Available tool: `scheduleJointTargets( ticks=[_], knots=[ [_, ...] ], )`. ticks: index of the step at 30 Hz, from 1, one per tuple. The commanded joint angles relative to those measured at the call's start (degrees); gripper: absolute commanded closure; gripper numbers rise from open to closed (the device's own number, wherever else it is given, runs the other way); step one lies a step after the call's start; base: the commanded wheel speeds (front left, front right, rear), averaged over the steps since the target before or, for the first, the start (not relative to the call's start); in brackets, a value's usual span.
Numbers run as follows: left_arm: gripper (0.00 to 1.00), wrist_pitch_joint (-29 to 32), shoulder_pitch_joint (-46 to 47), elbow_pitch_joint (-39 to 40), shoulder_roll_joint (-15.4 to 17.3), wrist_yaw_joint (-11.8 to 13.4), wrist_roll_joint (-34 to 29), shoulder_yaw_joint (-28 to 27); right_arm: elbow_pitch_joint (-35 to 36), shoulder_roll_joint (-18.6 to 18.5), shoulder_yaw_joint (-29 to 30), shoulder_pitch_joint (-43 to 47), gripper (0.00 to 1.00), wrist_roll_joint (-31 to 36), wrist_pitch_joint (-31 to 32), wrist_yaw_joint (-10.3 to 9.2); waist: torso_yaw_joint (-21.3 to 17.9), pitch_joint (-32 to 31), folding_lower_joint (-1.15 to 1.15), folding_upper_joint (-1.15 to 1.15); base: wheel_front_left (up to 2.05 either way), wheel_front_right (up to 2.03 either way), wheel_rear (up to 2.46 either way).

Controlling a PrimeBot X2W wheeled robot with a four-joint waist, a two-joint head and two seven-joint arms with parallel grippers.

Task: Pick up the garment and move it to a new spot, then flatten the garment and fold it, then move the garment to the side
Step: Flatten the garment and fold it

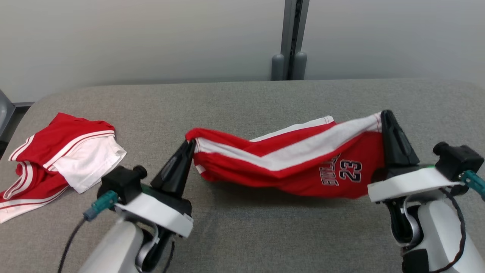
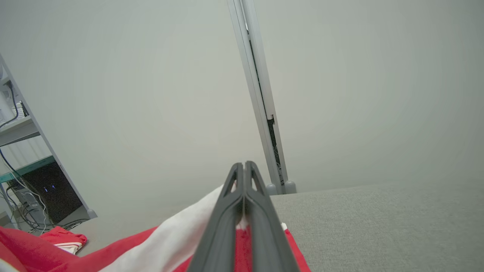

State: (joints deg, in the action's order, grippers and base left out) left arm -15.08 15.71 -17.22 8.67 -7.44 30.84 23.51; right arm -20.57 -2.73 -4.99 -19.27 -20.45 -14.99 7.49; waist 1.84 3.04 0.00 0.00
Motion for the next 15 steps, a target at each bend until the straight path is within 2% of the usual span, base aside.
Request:
scheduleJointTargets(
  ticks=[1,9,12,15],
  knots=[
    [1.0,-0.13,2.14,0.45,1.26,-0.03,-0.01,0.3,1.04,-0.35,0.16,-1.03,1.0,-0.43,-0.29,0.01,-0.48,-1.05,0.0,0.0,0.0,0.0,0.0],
    [1.0,0.98,20.34,0.6,12.23,-0.03,5.0,4.75,9.1,-1.18,1.55,-10.86,1.0,-1.17,-0.29,0.01,-1.78,-3.36,0.0,0.0,0.0,0.0,0.0],
    [1.0,3.98,28.54,-0.55,15.29,-0.03,7.09,6.11,9.71,-2.76,0.97,-16.76,1.0,-1.57,-0.29,0.01,-2.2,-2.78,0.0,0.0,0.0,0.0,0.0],
    [1.0,6.08,33.64,-2.35,16.23,-0.03,8.04,6.93,8.31,-3.96,0.2,-21.25,1.0,-1.36,-0.29,0.01,-2.39,-0.24,0.0,0.0,0.0,0.0,0.0]
  ],
)
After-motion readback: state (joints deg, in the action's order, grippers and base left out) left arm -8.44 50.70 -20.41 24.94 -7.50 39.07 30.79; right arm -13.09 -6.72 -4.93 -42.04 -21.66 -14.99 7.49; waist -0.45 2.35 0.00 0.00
